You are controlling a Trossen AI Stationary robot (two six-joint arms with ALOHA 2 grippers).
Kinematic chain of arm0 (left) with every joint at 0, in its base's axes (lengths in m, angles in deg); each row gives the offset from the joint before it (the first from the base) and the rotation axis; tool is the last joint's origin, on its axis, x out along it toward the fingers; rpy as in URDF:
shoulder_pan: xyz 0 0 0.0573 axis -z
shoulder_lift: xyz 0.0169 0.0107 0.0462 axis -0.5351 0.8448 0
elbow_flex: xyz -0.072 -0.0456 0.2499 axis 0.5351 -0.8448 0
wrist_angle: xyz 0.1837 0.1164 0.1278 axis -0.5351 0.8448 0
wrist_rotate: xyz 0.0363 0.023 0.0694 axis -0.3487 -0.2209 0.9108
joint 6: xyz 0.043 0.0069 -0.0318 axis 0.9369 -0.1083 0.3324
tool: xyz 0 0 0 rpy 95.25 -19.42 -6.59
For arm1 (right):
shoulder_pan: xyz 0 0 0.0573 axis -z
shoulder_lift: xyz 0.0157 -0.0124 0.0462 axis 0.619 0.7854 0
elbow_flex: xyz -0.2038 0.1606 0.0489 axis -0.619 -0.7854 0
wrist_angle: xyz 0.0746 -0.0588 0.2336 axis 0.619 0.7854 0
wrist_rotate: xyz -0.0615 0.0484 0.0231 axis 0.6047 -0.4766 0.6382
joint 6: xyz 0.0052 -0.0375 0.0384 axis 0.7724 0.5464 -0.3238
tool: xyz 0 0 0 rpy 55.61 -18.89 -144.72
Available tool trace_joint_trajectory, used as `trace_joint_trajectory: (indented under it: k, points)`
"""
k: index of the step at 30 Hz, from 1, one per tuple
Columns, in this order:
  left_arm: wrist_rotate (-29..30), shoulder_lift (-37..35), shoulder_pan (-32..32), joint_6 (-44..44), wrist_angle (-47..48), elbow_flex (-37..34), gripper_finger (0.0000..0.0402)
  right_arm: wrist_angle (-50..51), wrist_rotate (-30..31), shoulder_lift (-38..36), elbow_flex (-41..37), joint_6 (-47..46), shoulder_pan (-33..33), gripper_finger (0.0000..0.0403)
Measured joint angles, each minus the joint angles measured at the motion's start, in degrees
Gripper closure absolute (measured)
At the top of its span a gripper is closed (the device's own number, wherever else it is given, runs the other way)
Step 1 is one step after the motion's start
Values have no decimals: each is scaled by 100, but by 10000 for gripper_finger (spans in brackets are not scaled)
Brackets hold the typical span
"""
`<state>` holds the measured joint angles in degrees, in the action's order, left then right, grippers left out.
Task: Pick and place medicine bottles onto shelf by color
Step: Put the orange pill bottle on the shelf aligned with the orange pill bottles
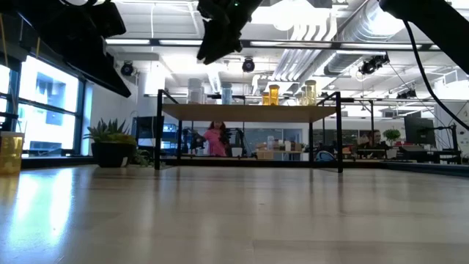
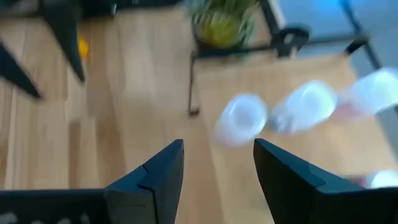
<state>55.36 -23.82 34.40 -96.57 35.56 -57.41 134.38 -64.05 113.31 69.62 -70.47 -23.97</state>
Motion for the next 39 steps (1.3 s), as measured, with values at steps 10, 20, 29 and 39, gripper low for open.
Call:
trace_joint_trajectory:
  k: [10, 20, 29, 39]
  points:
    - [0, 0, 239, -324, 2, 0, 190, 1029, 0, -14, -31, -123, -451, 217]
    - [-59, 0, 1106, -2021, 810, 0, 190, 1324, 562, -14, -31, -133, -812, 217]
    - [8, 0, 2432, -4655, 1231, 0, 190, 1322, 703, -22, -33, -226, -820, 217]
    - [1081, 719, 3702, -6698, 1521, -3, 190, 1320, 768, -23, -33, -179, -816, 217]
